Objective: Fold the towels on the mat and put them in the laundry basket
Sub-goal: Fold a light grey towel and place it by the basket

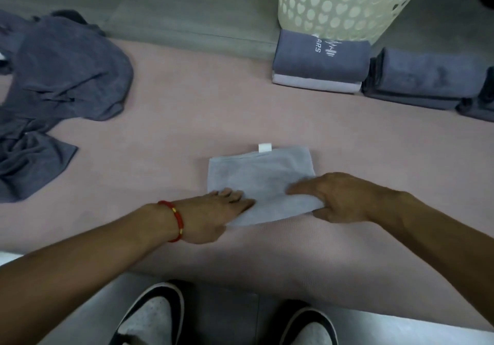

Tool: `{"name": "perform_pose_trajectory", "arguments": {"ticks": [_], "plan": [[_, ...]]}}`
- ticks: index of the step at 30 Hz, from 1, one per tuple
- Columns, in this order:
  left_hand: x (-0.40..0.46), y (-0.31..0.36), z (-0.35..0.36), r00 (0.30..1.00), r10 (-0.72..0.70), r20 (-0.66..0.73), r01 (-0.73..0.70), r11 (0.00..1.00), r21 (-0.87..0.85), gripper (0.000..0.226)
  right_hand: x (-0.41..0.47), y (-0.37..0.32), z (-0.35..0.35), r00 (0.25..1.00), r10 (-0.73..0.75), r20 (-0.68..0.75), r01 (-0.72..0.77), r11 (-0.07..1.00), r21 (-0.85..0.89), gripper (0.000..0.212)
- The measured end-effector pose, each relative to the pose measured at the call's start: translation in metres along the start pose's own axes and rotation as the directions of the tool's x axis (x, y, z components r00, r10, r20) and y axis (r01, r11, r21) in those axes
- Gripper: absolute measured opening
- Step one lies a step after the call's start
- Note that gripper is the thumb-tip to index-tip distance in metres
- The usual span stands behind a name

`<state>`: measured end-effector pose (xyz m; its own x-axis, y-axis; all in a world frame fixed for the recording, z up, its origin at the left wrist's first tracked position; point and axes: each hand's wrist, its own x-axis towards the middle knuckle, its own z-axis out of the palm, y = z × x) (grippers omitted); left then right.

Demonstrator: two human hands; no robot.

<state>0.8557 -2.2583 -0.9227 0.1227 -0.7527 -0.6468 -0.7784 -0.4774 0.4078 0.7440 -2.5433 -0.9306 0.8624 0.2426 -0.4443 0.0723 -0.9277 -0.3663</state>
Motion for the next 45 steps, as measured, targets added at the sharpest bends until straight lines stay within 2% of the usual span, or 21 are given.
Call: {"name": "perform_pose_trajectory", "arguments": {"ticks": [3,5,7,8,10,11,13,15,17,19,21,24,25,27,28,31,35,39,42,44,45], "plan": [[-0.021,-0.013,0.001,0.996,0.078,-0.044,-0.086,0.963,-0.257,0.066,-0.010,-0.020,0.000,0.972,0.038,0.233,-0.055,0.996,0.068,0.037],[-0.028,-0.019,0.006,0.988,0.050,-0.145,-0.093,0.948,-0.303,0.051,-0.014,-0.024,0.001,0.961,0.043,0.275,-0.093,0.981,0.173,0.017],[-0.028,-0.031,0.017,0.951,-0.066,-0.303,-0.062,0.916,-0.395,0.035,-0.013,-0.017,0.000,0.969,0.077,0.236,-0.144,0.948,0.285,0.005],[-0.028,-0.035,0.021,0.915,-0.130,-0.382,-0.072,0.879,-0.471,0.030,-0.013,-0.015,-0.002,0.977,0.103,0.186,-0.165,0.918,0.361,0.008],[-0.025,-0.042,0.028,0.821,-0.278,-0.498,-0.130,0.758,-0.639,0.010,-0.011,-0.010,-0.005,0.983,0.171,0.068,-0.181,0.839,0.513,0.028],[-0.024,-0.041,0.029,0.786,-0.359,-0.504,-0.153,0.676,-0.720,0.006,-0.010,-0.008,-0.005,0.978,0.207,0.022,-0.179,0.783,0.596,0.037],[-0.021,-0.039,0.033,0.750,-0.495,-0.440,-0.145,0.525,-0.839,0.014,-0.006,-0.008,-0.005,0.957,0.289,-0.033,-0.172,0.653,0.738,0.038],[-0.015,-0.041,0.038,0.703,-0.584,-0.407,-0.096,0.488,-0.867,0.032,0.001,-0.009,-0.003,0.922,0.386,-0.033,-0.217,0.586,0.780,0.036],[-0.009,-0.041,0.045,0.642,-0.655,-0.399,-0.023,0.504,-0.863,0.050,0.009,-0.009,-0.001,0.883,0.469,-0.030,-0.291,0.596,0.748,0.038],[-0.003,-0.039,0.050,0.609,-0.707,-0.360,-0.007,0.449,-0.894,0.040,0.017,-0.011,0.001,0.838,0.543,-0.044,-0.376,0.635,0.675,0.042],[-0.001,-0.036,0.051,0.596,-0.716,-0.364,0.041,0.480,-0.876,0.034,0.024,-0.017,0.002,0.803,0.588,-0.092,-0.462,0.713,0.527,0.048],[0.003,-0.037,0.049,0.567,-0.714,-0.411,0.099,0.554,-0.826,0.040,0.031,-0.033,0.004,0.786,0.584,-0.203,-0.528,0.804,0.273,0.064],[0.004,-0.037,0.048,0.557,-0.716,-0.421,0.108,0.566,-0.818,0.041,0.032,-0.042,0.006,0.776,0.559,-0.292,-0.545,0.828,0.135,0.066],[0.006,-0.039,0.047,0.550,-0.697,-0.460,0.108,0.606,-0.789,0.039,0.038,-0.060,0.014,0.779,0.388,-0.494,-0.500,0.859,-0.114,0.061],[0.006,-0.041,0.046,0.556,-0.680,-0.478,0.100,0.626,-0.774,0.036,0.041,-0.068,0.018,0.803,0.297,-0.518,-0.438,0.882,-0.173,0.062],[0.007,-0.044,0.046,0.567,-0.640,-0.518,0.093,0.675,-0.732,0.033,0.052,-0.073,0.041,0.916,0.199,-0.349,-0.291,0.927,-0.236,0.067],[0.017,-0.045,0.040,0.574,-0.631,-0.522,0.196,0.725,-0.660,0.039,0.055,-0.063,0.060,0.912,0.275,-0.304,-0.346,0.915,-0.209,0.063],[0.023,-0.042,0.033,0.535,-0.687,-0.491,0.222,0.675,-0.703,0.044,0.058,-0.064,0.059,0.903,0.284,-0.322,-0.343,0.928,-0.144,0.061],[0.025,-0.040,0.028,0.517,-0.699,-0.494,0.278,0.683,-0.676,0.043,0.065,-0.054,0.046,0.900,0.291,-0.324,-0.264,0.956,0.124,0.052],[0.026,-0.041,0.025,0.524,-0.711,-0.469,0.310,0.672,-0.672,0.035,0.061,-0.036,0.032,0.903,0.342,-0.260,-0.231,0.897,0.376,0.050],[0.026,-0.042,0.023,0.526,-0.721,-0.451,0.311,0.657,-0.687,0.033,0.055,-0.028,0.028,0.886,0.371,-0.279,-0.228,0.871,0.436,0.053]]}}
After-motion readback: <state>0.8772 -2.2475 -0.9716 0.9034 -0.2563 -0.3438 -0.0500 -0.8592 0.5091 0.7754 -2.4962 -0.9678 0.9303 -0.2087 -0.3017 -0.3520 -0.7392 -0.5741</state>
